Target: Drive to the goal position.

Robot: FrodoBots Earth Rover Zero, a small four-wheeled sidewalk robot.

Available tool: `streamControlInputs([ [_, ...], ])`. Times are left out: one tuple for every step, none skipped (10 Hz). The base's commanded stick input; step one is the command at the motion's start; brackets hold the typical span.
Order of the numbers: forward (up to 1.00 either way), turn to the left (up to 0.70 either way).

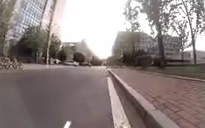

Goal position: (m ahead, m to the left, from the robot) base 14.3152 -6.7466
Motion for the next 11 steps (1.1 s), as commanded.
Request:
streamControlInputs([
  [1.0,0.0],
  [1.0,0.0],
  [1.0,0.0],
  [1.0,0.0],
  [1.0,0.0],
  [1.0,0.0],
  [1.0,0.0],
  [1.0,0.0],
  [1.0,0.0],
  [1.0,0.0],
  [1.0,-0.11],
])
